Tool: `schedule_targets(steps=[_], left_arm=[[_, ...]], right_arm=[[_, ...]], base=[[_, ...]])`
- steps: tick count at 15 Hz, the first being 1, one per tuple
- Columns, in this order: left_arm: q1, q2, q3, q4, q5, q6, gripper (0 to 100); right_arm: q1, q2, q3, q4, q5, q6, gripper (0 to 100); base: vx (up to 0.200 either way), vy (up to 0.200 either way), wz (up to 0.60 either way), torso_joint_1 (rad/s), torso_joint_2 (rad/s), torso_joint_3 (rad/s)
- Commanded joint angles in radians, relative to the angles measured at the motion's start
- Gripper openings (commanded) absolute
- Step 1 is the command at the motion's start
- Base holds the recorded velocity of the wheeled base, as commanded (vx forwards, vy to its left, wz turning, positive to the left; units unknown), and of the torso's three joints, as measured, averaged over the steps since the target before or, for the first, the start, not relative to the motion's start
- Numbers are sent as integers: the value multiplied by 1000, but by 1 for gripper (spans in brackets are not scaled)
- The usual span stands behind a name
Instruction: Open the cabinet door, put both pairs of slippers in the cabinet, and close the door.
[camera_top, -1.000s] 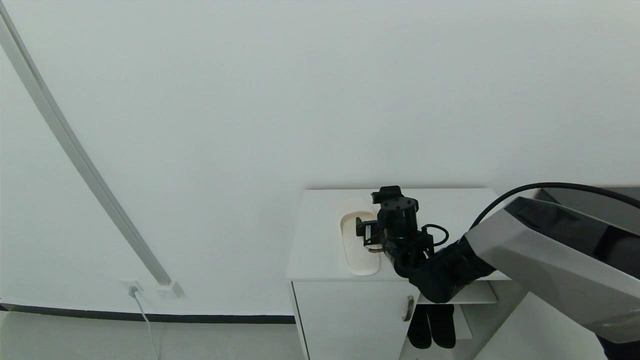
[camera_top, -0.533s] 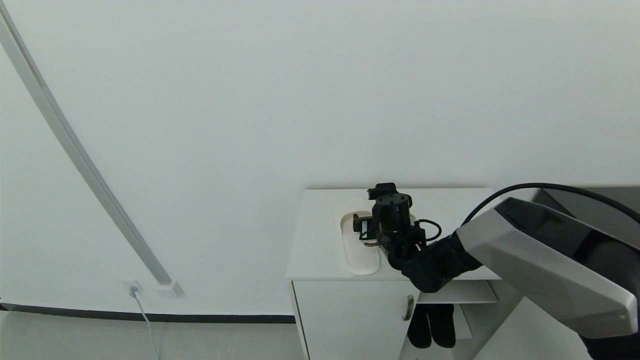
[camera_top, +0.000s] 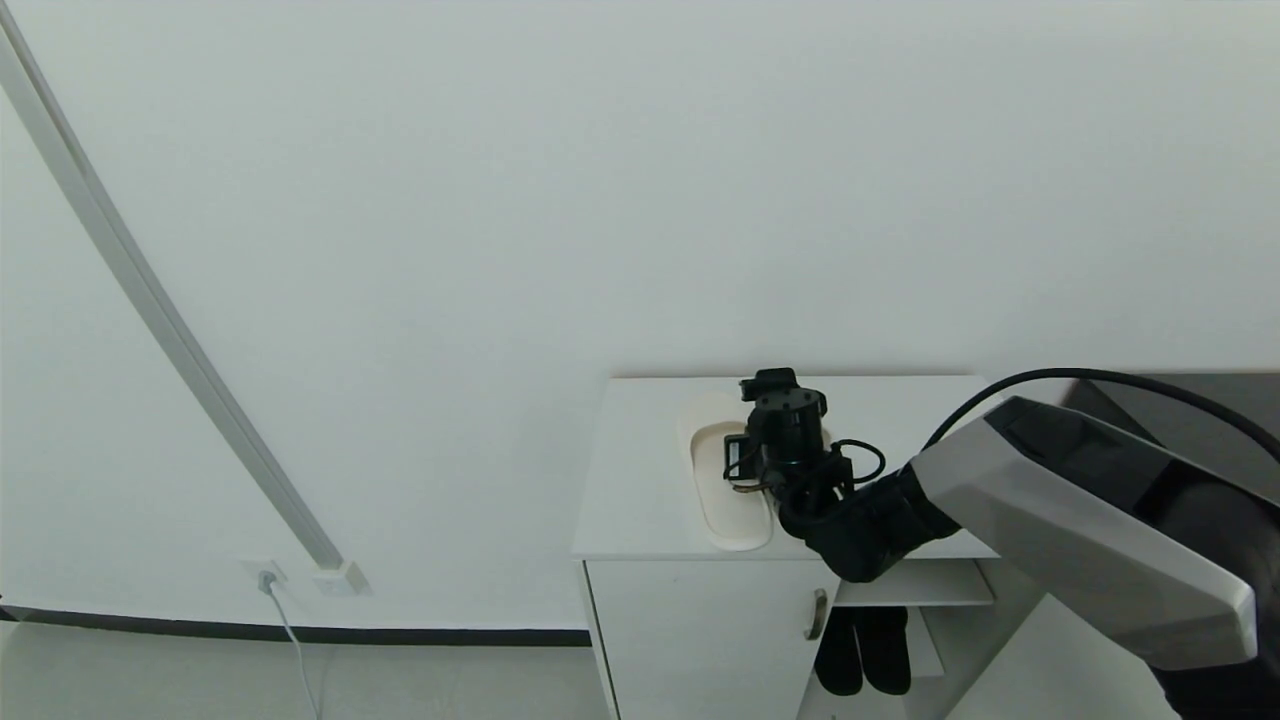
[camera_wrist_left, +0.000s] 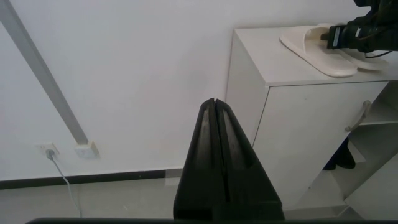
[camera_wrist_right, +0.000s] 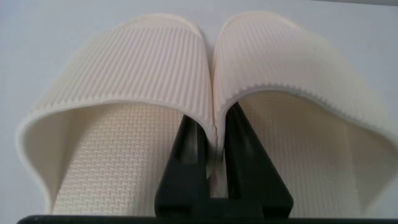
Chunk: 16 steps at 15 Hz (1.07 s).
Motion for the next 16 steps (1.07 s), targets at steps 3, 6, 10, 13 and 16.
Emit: schedule_targets(steps=[3, 6, 10, 13, 16], left_arm=[[0, 1, 0, 0, 0, 0, 0], [0, 1, 0, 0, 0, 0, 0], [0, 1, 0, 0, -1, 3, 0], [0, 1, 2, 0, -1, 4, 0], [0, 1, 2, 0, -1, 3, 0]], right_arm=[[27, -158, 127, -4, 3, 1, 0], [68, -310, 293, -22, 69, 1, 0], [170, -552, 620, -83, 101, 11, 0], [174, -567, 615, -68, 113, 6, 0], [176, -560, 615, -70, 112, 6, 0]], base=[[0, 0, 0, 0, 0, 0], [0, 0, 0, 0, 0, 0], [0, 0, 0, 0, 0, 0], [0, 0, 0, 0, 0, 0], [0, 0, 0, 0, 0, 0]])
